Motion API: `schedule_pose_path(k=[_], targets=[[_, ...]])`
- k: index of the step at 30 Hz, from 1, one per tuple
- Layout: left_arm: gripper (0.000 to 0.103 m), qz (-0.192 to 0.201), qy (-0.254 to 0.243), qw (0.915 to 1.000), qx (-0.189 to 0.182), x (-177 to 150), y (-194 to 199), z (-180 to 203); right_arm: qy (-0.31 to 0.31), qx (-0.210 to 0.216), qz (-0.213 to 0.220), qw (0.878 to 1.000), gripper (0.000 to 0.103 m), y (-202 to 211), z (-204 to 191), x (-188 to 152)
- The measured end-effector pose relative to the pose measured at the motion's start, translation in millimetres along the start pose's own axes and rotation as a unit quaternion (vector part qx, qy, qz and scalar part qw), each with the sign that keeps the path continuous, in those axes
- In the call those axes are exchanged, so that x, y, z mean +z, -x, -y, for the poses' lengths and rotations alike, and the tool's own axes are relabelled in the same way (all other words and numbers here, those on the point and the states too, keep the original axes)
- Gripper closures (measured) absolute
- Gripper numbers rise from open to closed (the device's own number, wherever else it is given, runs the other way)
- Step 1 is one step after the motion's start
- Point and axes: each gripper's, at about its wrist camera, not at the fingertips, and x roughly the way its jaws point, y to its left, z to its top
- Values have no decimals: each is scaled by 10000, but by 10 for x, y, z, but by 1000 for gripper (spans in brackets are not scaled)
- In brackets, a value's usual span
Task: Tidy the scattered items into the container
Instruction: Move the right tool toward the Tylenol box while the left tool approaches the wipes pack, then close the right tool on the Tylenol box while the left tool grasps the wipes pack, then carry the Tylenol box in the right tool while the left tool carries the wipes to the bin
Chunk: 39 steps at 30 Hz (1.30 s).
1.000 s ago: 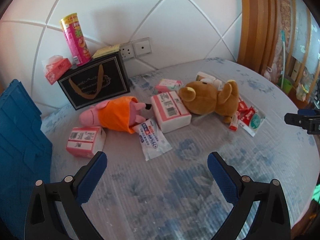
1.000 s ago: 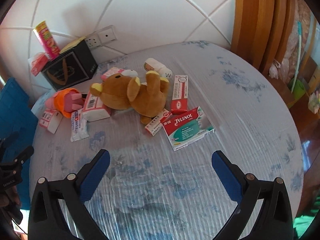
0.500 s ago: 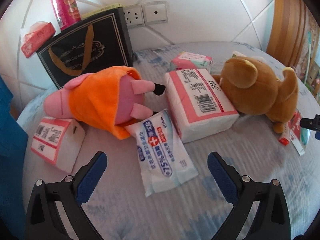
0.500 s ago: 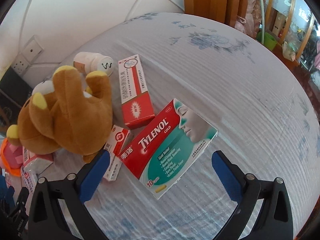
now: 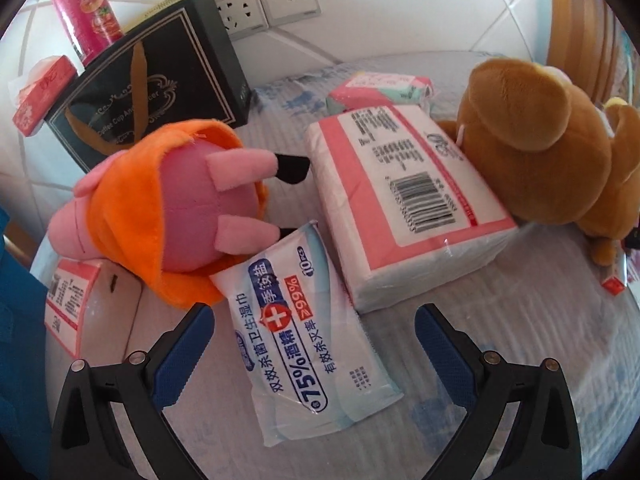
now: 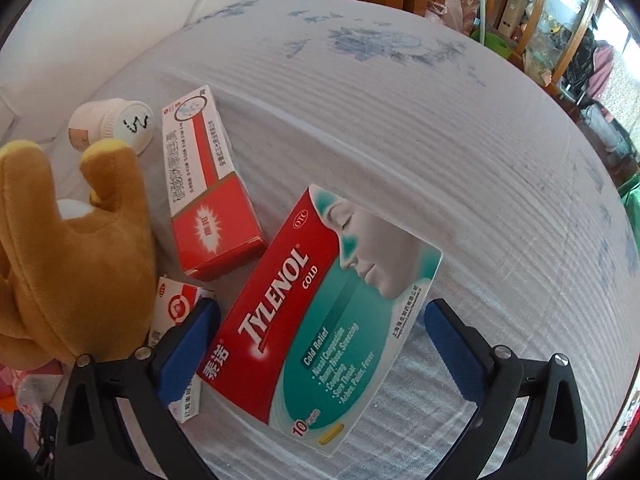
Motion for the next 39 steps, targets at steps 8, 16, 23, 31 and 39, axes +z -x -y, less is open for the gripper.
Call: schedule_pose_path(k=[8, 16, 23, 31, 39], targets=[[9, 39, 211, 9995, -211, -38, -82, -63, 403, 95, 306, 9987, 16, 97, 9, -101], [46, 65, 300, 9986, -435, -184, 31, -133, 556, 485, 351, 9967, 23, 161, 144, -144], [48, 76, 315, 9983, -482, -349, 231, -161, 774, 589, 402, 9944, 23, 251, 228, -227], [48, 216, 328, 9980, -491, -417, 549, -181, 973, 690, 511, 9915, 23, 526, 279, -324], [48, 375, 385, 9973, -507, -448, 906, -286, 1124, 751, 640, 9888, 23, 859, 310, -430]])
